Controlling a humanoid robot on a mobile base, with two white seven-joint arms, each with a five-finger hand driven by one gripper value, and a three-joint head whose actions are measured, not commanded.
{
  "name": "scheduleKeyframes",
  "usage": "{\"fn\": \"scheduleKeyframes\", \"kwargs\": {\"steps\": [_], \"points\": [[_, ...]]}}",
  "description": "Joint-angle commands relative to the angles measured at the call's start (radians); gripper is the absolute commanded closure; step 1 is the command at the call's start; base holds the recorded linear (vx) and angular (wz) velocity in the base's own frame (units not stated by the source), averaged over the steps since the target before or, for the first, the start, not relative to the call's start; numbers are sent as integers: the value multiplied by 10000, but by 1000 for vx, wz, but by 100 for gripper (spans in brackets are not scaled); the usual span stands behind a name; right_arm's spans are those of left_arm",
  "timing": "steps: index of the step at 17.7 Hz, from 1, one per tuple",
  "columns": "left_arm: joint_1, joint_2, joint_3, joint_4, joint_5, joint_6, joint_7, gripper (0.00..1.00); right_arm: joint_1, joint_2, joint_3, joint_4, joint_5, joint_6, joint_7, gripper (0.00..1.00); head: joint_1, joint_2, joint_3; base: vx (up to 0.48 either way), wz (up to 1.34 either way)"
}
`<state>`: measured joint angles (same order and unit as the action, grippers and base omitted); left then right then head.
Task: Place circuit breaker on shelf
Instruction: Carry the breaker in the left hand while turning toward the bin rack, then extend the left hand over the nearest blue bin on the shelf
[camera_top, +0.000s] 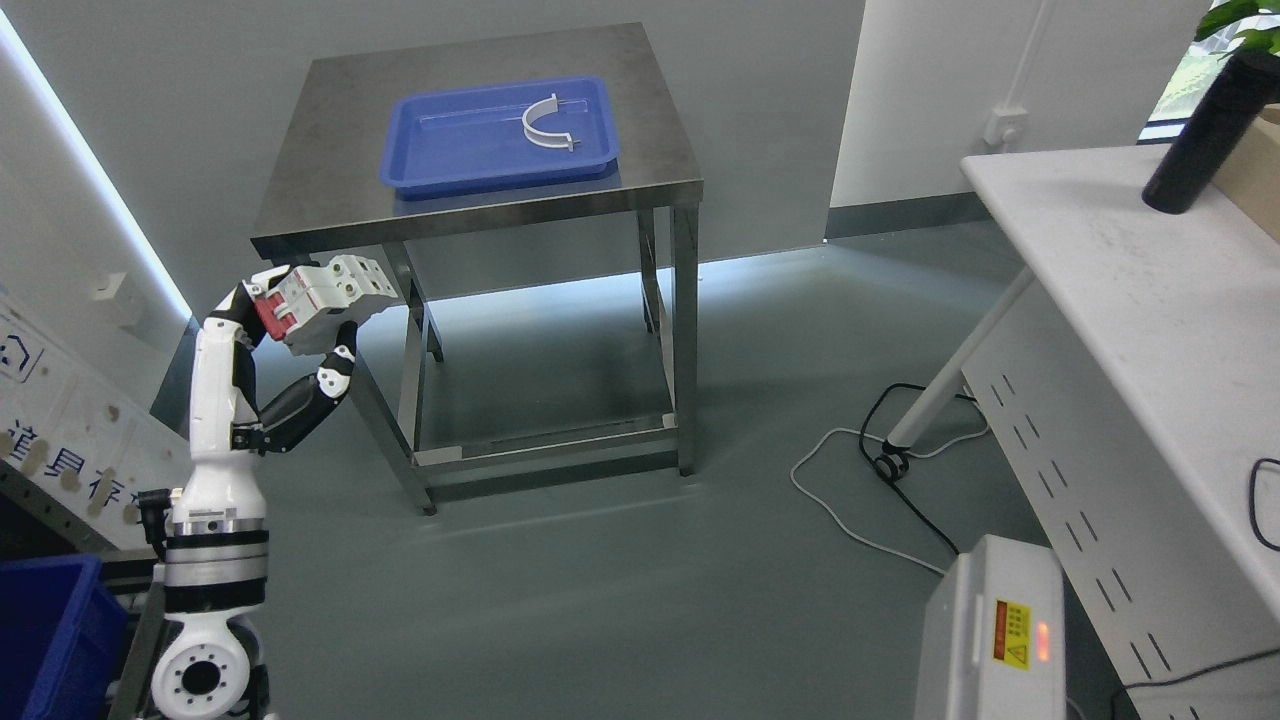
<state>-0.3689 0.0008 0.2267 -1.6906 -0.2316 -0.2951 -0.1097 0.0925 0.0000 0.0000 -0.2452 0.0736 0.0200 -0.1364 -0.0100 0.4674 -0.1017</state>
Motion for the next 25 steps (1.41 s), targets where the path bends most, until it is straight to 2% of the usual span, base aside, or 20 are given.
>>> {"fn": "scheduleKeyframes", "kwargs": {"steps": [1, 7, 11, 16, 20, 22, 25], "points": [[-605, 167, 111, -75, 0, 358, 8, 85, -4, -175, 199, -3, 0, 582, -1, 0, 0, 0, 0, -524, -66], [-1693, 175, 617, -44, -15, 1233, -558, 85, -4, -175, 199, -3, 0, 582, -1, 0, 0, 0, 0, -411, 208], [-1772, 192, 571, -60, -76, 1768, -820, 85, -4, -175, 199, -3, 0, 582, -1, 0, 0, 0, 0, -173, 1040], [-2246, 314, 632, -44, -92, 1877, -821, 85, -4, -175, 199, -3, 0, 582, -1, 0, 0, 0, 0, -12, 1252], [-3992, 345, 205, 215, -214, 3131, -851, 85, -4, -175, 199, -3, 0, 582, -1, 0, 0, 0, 0, 55, 1147], [-4393, 726, -392, 795, -779, 3838, -1125, 85, -4, -175, 199, -3, 0, 582, -1, 0, 0, 0, 0, 80, 909], [-4562, 1860, -1099, 2236, -1684, 4224, -2091, 85, -4, -175, 199, -3, 0, 582, -1, 0, 0, 0, 0, 97, 764]]}}
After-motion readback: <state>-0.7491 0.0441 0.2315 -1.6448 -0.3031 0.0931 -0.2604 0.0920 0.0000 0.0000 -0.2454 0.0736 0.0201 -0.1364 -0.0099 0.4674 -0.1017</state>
